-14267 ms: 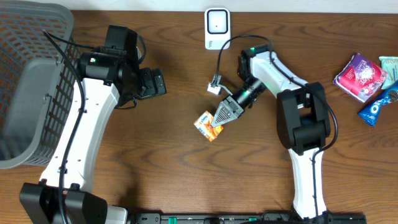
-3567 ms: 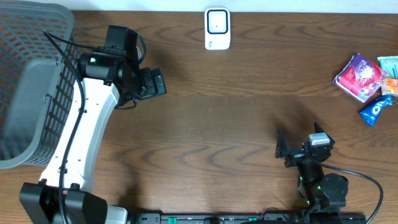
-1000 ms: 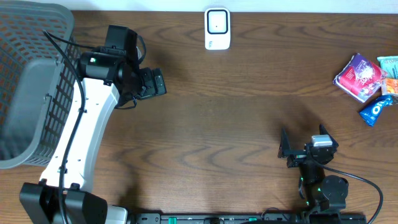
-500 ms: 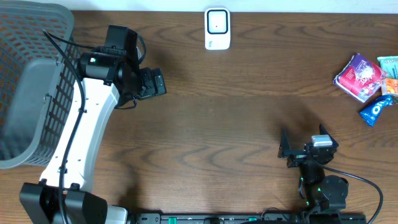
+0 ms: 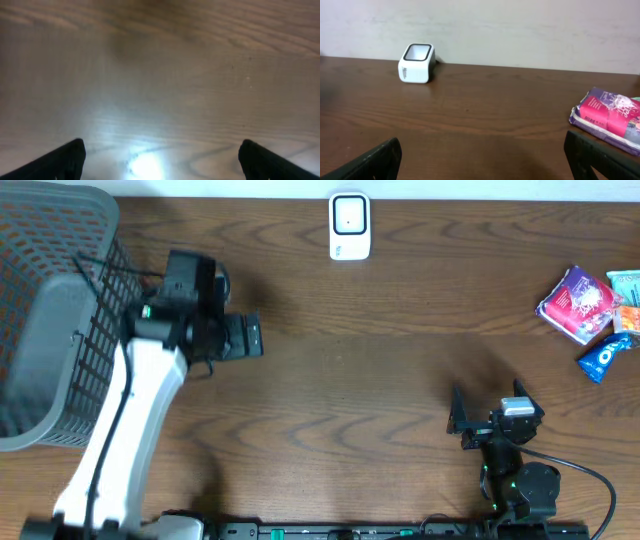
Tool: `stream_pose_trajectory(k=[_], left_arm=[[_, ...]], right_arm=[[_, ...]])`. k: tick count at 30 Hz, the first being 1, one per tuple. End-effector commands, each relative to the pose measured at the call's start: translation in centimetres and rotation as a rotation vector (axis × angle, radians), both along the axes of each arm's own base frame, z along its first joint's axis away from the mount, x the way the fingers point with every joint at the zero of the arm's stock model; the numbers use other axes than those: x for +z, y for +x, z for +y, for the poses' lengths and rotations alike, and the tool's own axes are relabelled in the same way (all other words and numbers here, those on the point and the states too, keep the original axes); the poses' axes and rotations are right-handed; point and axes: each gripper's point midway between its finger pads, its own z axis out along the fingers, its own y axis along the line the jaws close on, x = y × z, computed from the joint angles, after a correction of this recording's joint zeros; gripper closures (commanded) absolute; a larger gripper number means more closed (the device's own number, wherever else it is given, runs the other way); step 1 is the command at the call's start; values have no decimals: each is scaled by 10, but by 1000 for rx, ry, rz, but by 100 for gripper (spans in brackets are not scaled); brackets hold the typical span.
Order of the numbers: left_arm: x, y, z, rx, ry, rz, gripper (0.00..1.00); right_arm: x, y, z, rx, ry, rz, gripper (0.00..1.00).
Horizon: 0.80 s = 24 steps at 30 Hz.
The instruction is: Scan the item barcode
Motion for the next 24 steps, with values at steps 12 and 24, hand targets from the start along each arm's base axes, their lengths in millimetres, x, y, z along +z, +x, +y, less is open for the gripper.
stream_pose_trajectory(k=[12, 24], left_arm=[[-37, -68, 13, -111, 25, -453, 2], [-24, -78, 15, -97, 0, -741, 2]], right_arm=[[-1, 0, -1, -2, -11, -3, 1], [-1, 0, -1, -2, -12, -3, 1]])
